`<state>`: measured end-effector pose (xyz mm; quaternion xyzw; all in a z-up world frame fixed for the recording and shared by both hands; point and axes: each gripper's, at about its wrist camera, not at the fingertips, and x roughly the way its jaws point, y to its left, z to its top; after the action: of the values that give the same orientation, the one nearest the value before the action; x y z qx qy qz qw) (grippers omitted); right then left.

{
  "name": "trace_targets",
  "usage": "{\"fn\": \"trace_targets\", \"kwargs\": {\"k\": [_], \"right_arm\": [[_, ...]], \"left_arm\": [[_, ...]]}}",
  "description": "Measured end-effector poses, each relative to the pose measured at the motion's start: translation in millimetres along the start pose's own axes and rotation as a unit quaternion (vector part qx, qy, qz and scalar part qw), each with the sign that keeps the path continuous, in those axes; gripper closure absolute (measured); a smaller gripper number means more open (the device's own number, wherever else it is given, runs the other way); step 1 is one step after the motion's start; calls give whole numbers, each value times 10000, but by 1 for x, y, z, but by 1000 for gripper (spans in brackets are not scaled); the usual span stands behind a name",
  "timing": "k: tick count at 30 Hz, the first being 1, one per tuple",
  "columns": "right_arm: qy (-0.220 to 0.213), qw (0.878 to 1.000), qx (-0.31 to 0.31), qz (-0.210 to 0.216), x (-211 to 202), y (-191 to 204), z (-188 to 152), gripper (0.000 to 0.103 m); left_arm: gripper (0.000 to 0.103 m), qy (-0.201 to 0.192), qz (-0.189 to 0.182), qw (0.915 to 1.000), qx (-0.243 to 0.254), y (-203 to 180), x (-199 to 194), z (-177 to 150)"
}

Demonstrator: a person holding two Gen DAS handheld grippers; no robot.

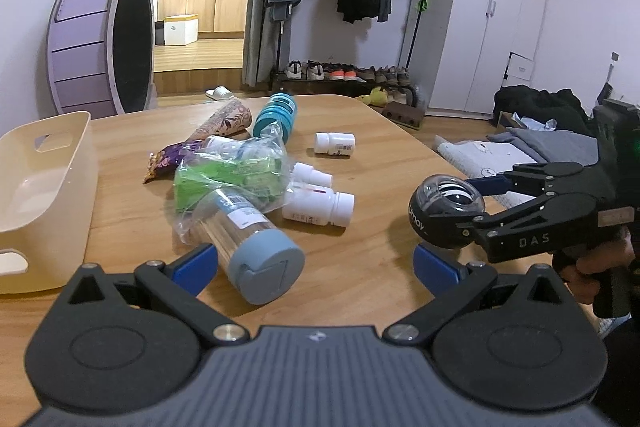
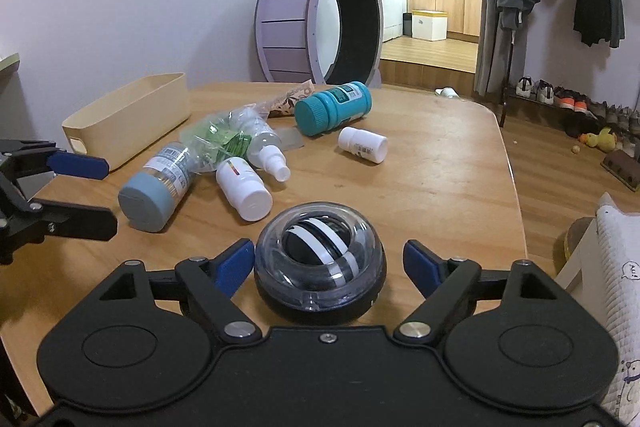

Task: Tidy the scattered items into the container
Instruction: 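Lift the power ball with the right gripper and carry it toward the basket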

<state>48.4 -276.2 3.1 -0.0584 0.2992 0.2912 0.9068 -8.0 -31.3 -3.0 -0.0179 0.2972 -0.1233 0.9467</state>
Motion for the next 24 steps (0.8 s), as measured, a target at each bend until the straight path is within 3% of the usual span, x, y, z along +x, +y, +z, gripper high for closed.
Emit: {"fn": "trace_targets", "kwargs": {"k": [5, 7, 16, 24], "right_arm": [[86, 9999, -74, -64, 7, 3, -3, 23], [26, 10000, -26, 5, 7, 3, -3, 31], [-4, 9996, 274, -10, 8, 0, 1, 32], [-420, 9985, 321, 134, -3, 12, 28, 32]], "left_arm": [[0, 10, -36, 10000, -42, 3, -1, 0], [0, 21, -81, 10000, -45, 4, -2, 1], [0, 12, -109, 9999, -46, 12, -10, -2], [0, -204, 289, 9991, -220, 40, -38, 0]]}}
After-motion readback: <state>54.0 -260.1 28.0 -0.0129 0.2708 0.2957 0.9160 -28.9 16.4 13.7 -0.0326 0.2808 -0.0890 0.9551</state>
